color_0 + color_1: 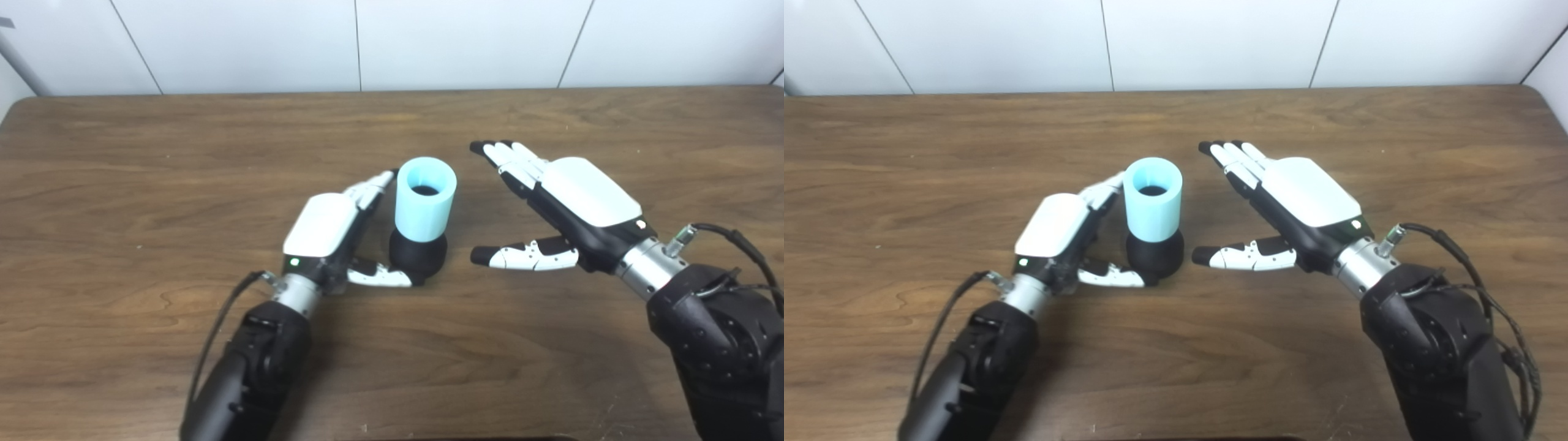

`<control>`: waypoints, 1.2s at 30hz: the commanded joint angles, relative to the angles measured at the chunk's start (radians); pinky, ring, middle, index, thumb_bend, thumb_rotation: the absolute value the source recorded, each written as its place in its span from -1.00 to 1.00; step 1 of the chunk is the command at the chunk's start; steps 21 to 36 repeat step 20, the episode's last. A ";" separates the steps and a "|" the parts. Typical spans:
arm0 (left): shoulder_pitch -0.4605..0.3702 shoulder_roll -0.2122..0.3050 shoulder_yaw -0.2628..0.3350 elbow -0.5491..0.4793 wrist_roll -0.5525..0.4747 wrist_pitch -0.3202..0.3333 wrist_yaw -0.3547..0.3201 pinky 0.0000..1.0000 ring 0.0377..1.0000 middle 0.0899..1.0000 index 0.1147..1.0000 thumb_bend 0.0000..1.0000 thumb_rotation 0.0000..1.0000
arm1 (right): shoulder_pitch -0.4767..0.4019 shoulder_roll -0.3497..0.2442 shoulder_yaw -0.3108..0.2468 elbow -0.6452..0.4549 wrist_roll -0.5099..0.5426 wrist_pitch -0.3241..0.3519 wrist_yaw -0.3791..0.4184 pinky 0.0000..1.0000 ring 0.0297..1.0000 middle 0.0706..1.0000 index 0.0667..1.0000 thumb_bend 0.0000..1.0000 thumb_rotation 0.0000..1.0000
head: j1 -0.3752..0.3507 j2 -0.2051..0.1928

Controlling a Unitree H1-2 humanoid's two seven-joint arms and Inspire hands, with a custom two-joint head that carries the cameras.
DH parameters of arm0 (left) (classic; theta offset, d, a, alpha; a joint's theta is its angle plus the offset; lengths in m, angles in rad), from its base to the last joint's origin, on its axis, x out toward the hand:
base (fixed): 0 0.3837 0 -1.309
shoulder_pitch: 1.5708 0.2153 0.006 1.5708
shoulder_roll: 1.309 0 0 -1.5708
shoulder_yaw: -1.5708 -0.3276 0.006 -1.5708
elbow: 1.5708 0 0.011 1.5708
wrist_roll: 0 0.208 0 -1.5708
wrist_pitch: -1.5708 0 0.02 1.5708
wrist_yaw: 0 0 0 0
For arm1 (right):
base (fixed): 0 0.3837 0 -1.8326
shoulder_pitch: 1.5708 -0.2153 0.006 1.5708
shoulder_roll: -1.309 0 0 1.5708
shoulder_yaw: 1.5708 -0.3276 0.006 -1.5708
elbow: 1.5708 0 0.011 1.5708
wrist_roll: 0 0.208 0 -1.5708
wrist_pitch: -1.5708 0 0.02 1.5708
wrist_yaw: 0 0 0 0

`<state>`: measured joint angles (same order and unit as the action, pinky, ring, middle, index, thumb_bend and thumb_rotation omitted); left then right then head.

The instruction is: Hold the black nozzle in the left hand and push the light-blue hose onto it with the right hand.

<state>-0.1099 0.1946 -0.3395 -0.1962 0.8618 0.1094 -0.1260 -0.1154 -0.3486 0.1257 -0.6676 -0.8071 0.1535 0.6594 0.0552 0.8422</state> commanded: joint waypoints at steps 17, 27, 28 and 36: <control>0.029 0.041 0.386 -0.142 -0.596 0.025 -0.032 0.75 0.84 0.83 0.89 0.95 0.17 | 0.052 0.075 -0.106 0.070 0.193 0.082 -0.157 0.72 0.92 0.94 0.96 0.12 0.90 | -0.021 0.000; 0.051 0.009 0.436 -0.154 -0.658 0.067 -0.003 0.66 0.78 0.79 0.83 0.83 0.36 | 0.068 0.100 -0.125 0.096 0.238 0.106 -0.194 0.69 0.90 0.94 0.96 0.13 0.92 | -0.027 -0.001; 0.051 0.009 0.436 -0.154 -0.658 0.067 -0.003 0.66 0.78 0.79 0.83 0.83 0.36 | 0.068 0.100 -0.125 0.096 0.238 0.106 -0.194 0.69 0.90 0.94 0.96 0.13 0.92 | -0.027 -0.001; 0.051 0.009 0.436 -0.154 -0.658 0.067 -0.003 0.66 0.78 0.79 0.83 0.83 0.36 | 0.068 0.100 -0.125 0.096 0.238 0.106 -0.194 0.69 0.90 0.94 0.96 0.13 0.92 | -0.027 -0.001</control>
